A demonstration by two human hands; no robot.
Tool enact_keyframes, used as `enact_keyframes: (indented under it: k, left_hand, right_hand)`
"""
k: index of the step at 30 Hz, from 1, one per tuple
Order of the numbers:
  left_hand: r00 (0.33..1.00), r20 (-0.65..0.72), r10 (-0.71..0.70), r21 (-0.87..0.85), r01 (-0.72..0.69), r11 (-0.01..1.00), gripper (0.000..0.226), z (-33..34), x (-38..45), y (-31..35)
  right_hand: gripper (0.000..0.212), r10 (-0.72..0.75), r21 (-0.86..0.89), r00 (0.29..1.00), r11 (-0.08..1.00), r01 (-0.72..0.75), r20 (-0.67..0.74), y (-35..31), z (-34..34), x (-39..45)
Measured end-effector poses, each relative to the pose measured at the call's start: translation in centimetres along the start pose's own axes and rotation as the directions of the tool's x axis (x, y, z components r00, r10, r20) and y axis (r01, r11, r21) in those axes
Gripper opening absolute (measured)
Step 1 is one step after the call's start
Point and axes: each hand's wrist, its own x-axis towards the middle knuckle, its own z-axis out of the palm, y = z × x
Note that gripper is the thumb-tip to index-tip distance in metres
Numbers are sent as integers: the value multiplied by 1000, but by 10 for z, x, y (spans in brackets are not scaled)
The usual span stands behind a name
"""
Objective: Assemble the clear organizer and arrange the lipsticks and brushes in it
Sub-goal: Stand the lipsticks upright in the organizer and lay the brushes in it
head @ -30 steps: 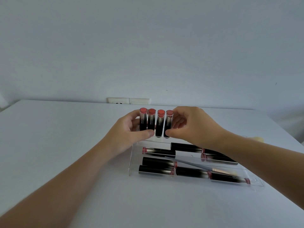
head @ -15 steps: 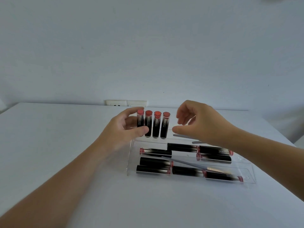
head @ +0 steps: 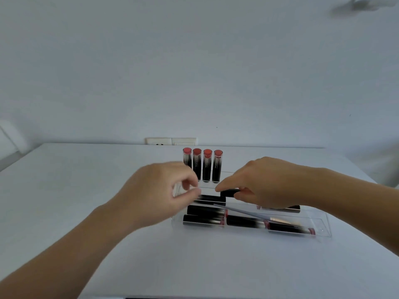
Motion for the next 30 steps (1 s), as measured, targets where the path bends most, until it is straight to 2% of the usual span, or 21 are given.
enact_keyframes:
  k: [1,4,11,16,19,23,30]
  left_hand:
    - [997,71,-6,91,0,996,7,2,1,2]
    - [981,185,-62,245,15,969,18,12,5,2]
    - [943,296,-154,309,59,949,27,14,13,1]
    - [897,406,-177,379,11,925,33,15,17,-2]
    - [889,420,-180,434,-23,901,30,15,16,-2]
    - [913,379,-153,458,-41,888,30,15,15,0]
    - [930,338,-143,543,-69,837,25,14,11,7]
  right_hand:
    - [41,-7,-38,1000,999,8,26,0,-1,2]
    - [43,-39,-134,996,990,49,79,-2,-2,7]
    - [36,-108,-261,989,956,131,99,-4,2,9]
    - [32,-158,-266,987,951,156,14,-4,2,7]
    - [31,-195,-246,978,954,171,-74,-1,3,3]
    - [28,-210,-232,965,958,171,-159,6,5,-2]
    - [23,-173,-199,970,970,138,-171,11,9,-5]
